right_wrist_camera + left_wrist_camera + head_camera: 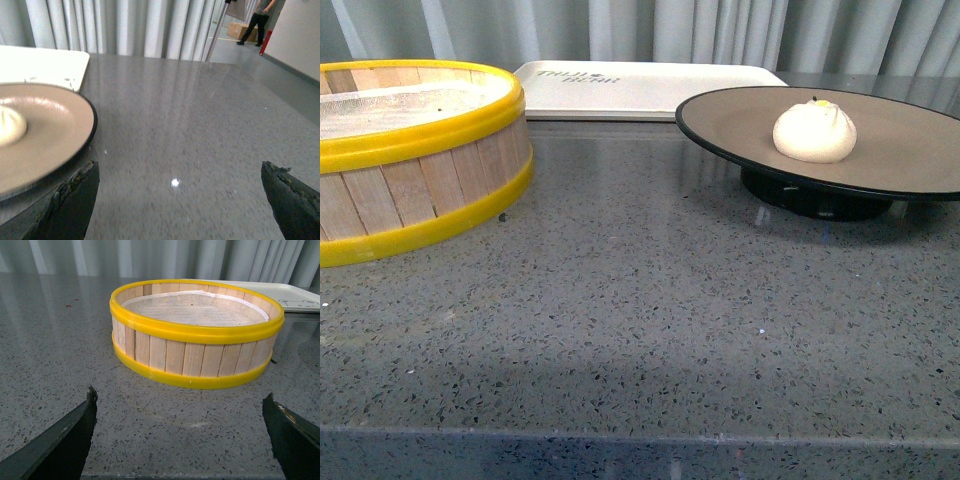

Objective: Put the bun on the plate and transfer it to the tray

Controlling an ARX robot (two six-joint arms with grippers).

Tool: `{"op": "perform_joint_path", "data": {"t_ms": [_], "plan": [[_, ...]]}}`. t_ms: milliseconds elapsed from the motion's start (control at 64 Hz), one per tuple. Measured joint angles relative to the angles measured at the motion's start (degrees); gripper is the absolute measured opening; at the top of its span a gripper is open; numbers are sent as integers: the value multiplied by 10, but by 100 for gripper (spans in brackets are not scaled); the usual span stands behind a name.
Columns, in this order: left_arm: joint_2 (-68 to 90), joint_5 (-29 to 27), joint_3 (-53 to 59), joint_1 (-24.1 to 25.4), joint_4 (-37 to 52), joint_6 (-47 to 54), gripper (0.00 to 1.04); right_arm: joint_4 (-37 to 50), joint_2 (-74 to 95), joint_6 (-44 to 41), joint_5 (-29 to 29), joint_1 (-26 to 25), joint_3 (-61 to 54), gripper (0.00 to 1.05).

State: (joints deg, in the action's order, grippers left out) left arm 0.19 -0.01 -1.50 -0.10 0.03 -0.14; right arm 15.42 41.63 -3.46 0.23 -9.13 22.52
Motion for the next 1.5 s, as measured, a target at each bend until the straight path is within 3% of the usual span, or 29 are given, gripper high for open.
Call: {"op": "perform_joint_path", "data": {"t_ms": [78,219,359,578,1062,1390,1499], "plan": [[0,0,0,0,0,0,98,2,92,95,-56,-38,56,96],[0,0,0,0,0,0,98,-22,188,243,-110,-57,120,96],[0,0,0,0,0,0,98,-27,248,391,-161,-53,166,96],[0,0,0,0,0,0,98,-30,317,536,-214,-10,182,96],[0,0,0,0,0,0,98,20,368,675,-239,86,180,96],[0,0,0,0,0,0,98,19,362,706,-243,105,169,96],[0,0,0,0,0,0,98,20,350,709,-244,107,152,79]]}}
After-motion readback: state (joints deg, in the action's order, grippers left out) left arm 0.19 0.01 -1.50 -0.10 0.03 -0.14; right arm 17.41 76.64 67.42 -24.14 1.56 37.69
